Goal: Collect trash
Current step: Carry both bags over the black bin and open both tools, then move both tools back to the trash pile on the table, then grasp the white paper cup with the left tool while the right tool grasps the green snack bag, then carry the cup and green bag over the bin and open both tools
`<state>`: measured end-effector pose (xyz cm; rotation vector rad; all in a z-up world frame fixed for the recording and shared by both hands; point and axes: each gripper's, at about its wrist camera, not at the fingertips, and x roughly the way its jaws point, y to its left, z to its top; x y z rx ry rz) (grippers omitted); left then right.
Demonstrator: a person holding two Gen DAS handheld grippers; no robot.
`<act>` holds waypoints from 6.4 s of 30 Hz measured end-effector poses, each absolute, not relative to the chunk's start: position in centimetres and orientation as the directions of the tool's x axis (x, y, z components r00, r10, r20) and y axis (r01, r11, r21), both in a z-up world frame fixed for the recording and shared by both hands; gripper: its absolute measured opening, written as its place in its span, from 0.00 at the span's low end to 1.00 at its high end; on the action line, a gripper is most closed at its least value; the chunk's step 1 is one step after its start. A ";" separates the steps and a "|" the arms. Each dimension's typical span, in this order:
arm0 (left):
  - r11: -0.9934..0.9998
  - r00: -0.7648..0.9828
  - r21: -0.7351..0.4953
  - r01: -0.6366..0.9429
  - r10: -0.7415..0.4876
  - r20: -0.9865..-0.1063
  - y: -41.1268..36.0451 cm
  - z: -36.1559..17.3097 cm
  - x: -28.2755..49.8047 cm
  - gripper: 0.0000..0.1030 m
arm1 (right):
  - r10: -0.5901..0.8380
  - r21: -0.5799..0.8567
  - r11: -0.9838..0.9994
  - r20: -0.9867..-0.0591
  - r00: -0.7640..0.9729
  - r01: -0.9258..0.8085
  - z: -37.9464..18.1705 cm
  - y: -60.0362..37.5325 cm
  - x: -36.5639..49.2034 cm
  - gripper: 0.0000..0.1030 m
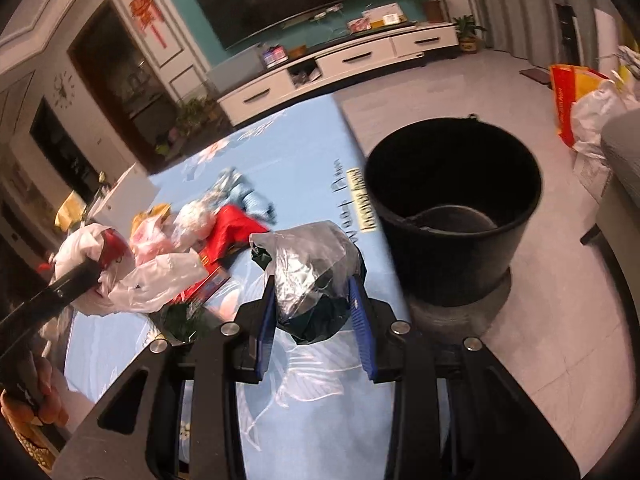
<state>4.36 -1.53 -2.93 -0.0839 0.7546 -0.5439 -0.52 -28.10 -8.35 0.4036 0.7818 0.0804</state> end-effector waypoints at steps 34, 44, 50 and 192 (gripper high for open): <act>0.789 0.463 -0.122 0.602 -0.470 -0.752 -26.7 -9.3 18.2 0.74 | -0.054 0.338 0.856 -0.694 0.718 0.391 -13.1 -42.8 5.6 0.51; 0.832 0.549 -0.112 0.543 -0.453 -0.702 -21.9 -6.9 13.1 0.89 | -0.020 0.357 0.865 -0.677 0.735 0.352 -12.1 -40.5 1.6 0.61; 0.849 0.573 -0.110 0.517 -0.439 -0.692 -17.2 -4.9 9.6 0.92 | 0.051 0.356 0.898 -0.666 0.744 0.257 -10.2 -37.1 -0.5 0.73; 0.782 0.435 -0.141 0.607 -0.476 -0.764 -23.7 -11.3 18.3 0.81 | -0.109 0.461 0.719 -0.665 0.739 0.521 -13.1 -44.2 4.5 0.53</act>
